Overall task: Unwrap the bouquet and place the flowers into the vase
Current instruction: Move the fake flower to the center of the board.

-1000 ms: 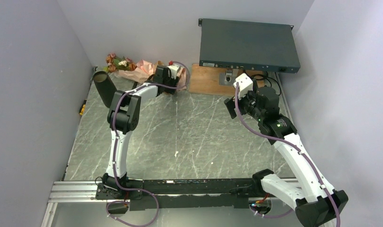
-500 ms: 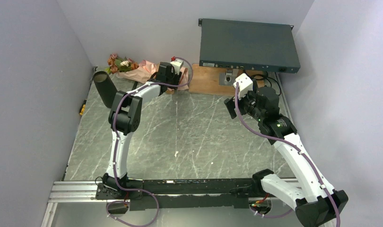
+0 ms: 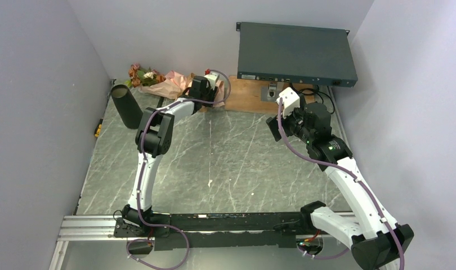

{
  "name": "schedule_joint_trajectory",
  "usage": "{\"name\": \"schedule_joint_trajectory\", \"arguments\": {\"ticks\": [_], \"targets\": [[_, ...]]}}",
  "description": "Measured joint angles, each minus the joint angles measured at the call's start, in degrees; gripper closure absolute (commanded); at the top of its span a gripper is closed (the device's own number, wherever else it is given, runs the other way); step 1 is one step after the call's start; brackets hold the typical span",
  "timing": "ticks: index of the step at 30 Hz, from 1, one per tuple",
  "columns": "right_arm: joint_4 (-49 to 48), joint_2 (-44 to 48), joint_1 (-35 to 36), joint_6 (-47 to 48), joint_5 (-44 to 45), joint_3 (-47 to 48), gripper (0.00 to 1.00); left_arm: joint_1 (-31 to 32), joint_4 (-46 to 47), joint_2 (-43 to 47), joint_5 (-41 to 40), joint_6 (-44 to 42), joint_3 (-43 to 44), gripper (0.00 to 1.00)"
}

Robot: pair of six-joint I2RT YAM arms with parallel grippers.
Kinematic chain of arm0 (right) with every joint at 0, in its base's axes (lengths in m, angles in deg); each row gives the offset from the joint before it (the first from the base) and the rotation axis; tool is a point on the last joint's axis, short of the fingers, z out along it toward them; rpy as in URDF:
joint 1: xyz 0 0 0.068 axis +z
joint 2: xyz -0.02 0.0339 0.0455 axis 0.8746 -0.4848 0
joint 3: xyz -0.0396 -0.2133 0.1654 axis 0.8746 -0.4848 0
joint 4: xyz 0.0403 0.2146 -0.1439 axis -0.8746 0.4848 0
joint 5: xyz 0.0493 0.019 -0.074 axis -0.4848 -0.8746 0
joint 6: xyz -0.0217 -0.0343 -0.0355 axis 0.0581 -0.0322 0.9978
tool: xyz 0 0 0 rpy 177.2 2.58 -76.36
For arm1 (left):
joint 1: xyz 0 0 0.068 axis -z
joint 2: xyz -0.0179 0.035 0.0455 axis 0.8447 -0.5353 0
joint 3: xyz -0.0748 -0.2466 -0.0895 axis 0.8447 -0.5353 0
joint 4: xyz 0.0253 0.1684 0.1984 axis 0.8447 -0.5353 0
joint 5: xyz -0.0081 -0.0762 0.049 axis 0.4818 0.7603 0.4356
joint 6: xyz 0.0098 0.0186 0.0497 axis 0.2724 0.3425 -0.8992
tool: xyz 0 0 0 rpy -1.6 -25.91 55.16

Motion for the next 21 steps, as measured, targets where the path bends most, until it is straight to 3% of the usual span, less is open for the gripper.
{"name": "schedule_joint_trajectory", "arguments": {"ticks": [2, 4, 5, 11, 21], "targets": [[0.0, 0.0, 0.0, 0.2, 0.0, 0.0, 0.00, 0.0, -0.1, 0.0, -0.2, 0.2, 0.0, 0.63], [0.0, 0.0, 0.0, 0.3, 0.0, 0.0, 0.00, 0.0, -0.4, 0.0, -0.2, 0.6, 0.0, 0.91], [0.0, 0.0, 0.0, 0.3, 0.0, 0.0, 0.00, 0.0, -0.8, 0.0, -0.3, 0.6, 0.0, 1.00], [0.0, 0.0, 0.0, 0.4, -0.4, 0.0, 0.01, 0.0, 0.2, 2.8, 0.3, -0.1, -5.0, 1.00], [4.4, -0.6, 0.0, -3.5, -4.2, 1.3, 0.01, 0.0, -11.4, 20.1, 9.7, -8.8, -22.2, 1.00]]}}
